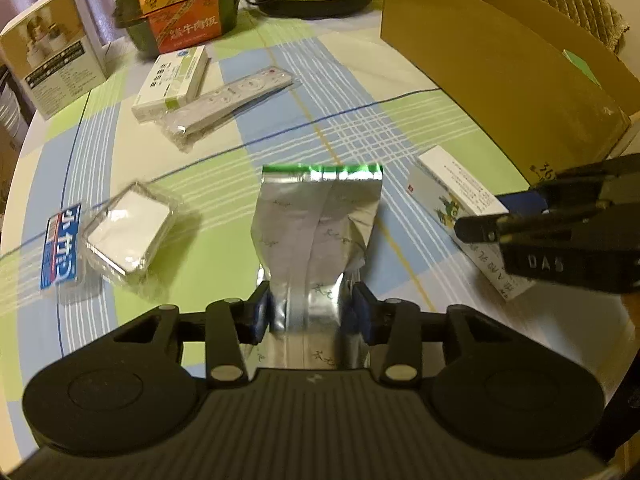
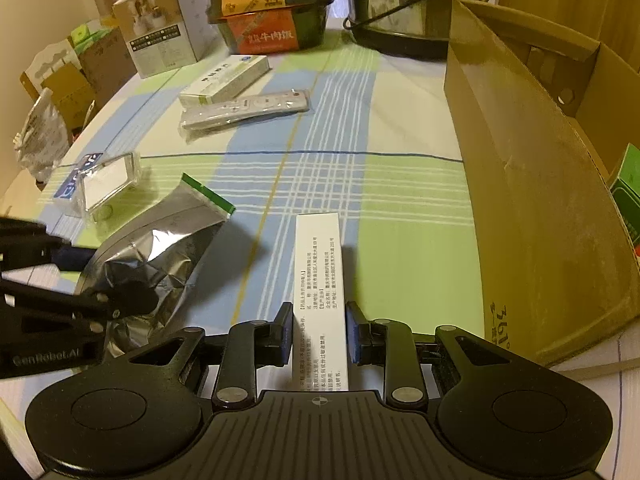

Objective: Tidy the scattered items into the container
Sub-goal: 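Lift and carry the white box and foil bag toward the cardboard box with both tools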

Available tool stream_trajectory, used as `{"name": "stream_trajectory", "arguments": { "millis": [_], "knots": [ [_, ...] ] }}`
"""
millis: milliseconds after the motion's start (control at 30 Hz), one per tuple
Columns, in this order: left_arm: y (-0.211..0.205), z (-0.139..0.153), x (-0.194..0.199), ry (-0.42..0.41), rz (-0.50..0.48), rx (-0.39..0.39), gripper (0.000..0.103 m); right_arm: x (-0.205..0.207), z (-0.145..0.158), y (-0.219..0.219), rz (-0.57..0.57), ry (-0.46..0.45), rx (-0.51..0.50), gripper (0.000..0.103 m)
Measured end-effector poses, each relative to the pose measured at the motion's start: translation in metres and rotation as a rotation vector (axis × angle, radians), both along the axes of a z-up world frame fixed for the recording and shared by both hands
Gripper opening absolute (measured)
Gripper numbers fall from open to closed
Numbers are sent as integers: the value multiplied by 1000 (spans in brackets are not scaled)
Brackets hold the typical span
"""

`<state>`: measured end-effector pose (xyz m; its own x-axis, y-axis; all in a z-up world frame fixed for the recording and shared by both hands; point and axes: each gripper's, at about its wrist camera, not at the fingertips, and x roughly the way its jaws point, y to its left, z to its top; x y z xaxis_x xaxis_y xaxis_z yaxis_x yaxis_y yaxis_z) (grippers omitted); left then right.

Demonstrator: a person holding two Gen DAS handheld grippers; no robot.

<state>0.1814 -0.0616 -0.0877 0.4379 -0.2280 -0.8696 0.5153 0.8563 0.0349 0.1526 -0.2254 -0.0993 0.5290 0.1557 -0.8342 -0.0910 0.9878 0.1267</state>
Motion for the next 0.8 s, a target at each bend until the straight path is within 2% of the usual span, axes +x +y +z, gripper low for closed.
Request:
{"name": "stream_trajectory", "arguments": {
  "millis": [167,400,567,800],
  "knots": [
    [-4,0,11,7,-29,8,45,11,-4,5,26,12,-30,30],
    [-5,-12,16,45,-29,16,48,21,-15,9,48,22,-76,30],
    [-6,-14,11,55,-28,15,37,18,-14,8,52,23,-85,29],
    [0,3,-7,64,1,0,36,-4,9,4,26,-3,-58,29]
  ]
}}
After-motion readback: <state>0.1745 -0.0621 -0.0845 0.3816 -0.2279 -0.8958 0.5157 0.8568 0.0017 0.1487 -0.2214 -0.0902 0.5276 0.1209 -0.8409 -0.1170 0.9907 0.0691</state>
